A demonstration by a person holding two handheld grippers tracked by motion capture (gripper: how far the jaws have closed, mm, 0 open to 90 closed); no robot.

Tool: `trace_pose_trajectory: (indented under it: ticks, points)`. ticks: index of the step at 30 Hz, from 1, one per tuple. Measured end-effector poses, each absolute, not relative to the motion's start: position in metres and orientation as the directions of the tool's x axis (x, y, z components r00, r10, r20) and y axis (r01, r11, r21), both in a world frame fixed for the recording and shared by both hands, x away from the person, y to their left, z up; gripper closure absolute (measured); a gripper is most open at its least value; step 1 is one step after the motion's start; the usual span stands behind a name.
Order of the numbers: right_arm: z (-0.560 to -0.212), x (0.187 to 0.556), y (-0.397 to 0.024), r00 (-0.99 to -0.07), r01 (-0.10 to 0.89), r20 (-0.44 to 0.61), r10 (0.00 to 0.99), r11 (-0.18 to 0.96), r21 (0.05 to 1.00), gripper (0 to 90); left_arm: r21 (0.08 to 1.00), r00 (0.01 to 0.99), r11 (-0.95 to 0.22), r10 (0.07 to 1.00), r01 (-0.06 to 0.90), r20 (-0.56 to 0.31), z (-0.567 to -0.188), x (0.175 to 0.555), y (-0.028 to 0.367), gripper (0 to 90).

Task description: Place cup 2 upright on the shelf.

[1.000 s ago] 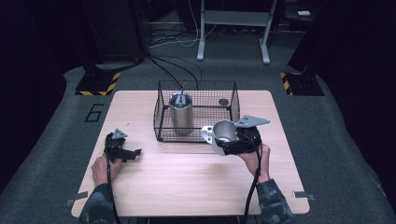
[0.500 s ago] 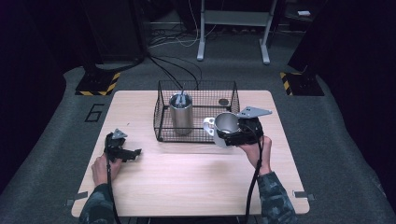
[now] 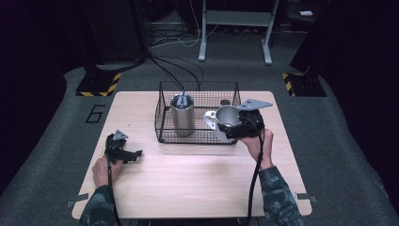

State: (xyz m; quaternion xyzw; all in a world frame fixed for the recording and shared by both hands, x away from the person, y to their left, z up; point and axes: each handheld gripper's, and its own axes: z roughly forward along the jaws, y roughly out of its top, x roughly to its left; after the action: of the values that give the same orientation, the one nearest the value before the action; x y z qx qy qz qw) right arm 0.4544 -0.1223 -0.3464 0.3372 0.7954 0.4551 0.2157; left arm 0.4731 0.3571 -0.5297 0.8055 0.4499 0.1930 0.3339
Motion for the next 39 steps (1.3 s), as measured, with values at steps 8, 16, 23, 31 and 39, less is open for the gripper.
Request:
trace_pose_trajectory:
  ticks: [8, 16, 23, 31, 39]
  points:
    - [-0.342, 0.467, -0.118, -0.673, 0.346, -0.041, 0.738, 0.364, 0.865, 6.1, 0.714, 0.519, -0.371, 0.854, 0.594, 0.012, -0.530, 0.473, 0.357, 0.1]
    - [-0.338, 0.479, -0.115, -0.661, 0.361, -0.039, 0.750, 0.362, 0.859, 6.1, 0.724, 0.516, -0.364, 0.856, 0.586, 0.012, -0.531, 0.474, 0.357, 0.1]
    - [-0.335, 0.493, -0.113, -0.648, 0.371, -0.048, 0.760, 0.370, 0.852, 6.1, 0.724, 0.516, -0.363, 0.856, 0.586, 0.012, -0.531, 0.474, 0.357, 0.1]
    - [-0.336, 0.505, -0.112, -0.635, 0.380, -0.050, 0.771, 0.368, 0.849, 6.1, 0.724, 0.516, -0.364, 0.856, 0.586, 0.012, -0.531, 0.474, 0.357, 0.1]
    - [-0.340, 0.518, -0.109, -0.626, 0.389, -0.058, 0.778, 0.376, 0.841, 6.1, 0.724, 0.517, -0.364, 0.856, 0.586, 0.012, -0.531, 0.474, 0.357, 0.1]
